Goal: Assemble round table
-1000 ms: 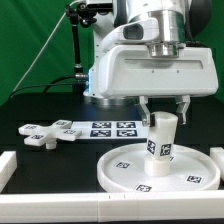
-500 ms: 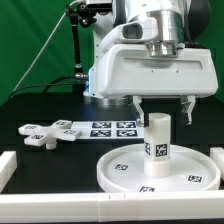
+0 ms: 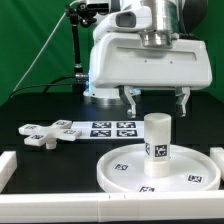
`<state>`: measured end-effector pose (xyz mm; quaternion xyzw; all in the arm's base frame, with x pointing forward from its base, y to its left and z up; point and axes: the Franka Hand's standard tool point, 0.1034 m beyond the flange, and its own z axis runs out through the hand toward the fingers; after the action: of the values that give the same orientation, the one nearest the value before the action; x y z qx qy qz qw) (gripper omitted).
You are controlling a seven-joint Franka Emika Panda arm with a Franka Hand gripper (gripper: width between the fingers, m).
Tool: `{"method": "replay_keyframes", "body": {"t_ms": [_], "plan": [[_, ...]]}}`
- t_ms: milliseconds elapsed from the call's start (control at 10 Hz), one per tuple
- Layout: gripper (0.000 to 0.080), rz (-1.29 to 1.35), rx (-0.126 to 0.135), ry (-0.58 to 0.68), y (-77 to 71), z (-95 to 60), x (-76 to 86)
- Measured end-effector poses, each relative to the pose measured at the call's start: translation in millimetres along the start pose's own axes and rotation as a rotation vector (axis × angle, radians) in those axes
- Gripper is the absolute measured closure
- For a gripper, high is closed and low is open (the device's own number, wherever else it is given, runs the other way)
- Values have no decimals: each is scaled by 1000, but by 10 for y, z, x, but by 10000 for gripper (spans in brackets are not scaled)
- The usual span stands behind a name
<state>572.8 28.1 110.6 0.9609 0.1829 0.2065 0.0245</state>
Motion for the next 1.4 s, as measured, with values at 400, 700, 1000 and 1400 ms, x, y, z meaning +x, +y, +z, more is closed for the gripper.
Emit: {"method": "replay_keyframes", "body": {"t_ms": [400, 700, 1000, 1400], "plan": [[151, -4, 12, -29, -11, -1, 32], [151, -9, 86, -222, -74, 42, -3], [151, 5, 144, -397, -207, 62, -69], [151, -16, 175, -472, -188, 145, -115]]}}
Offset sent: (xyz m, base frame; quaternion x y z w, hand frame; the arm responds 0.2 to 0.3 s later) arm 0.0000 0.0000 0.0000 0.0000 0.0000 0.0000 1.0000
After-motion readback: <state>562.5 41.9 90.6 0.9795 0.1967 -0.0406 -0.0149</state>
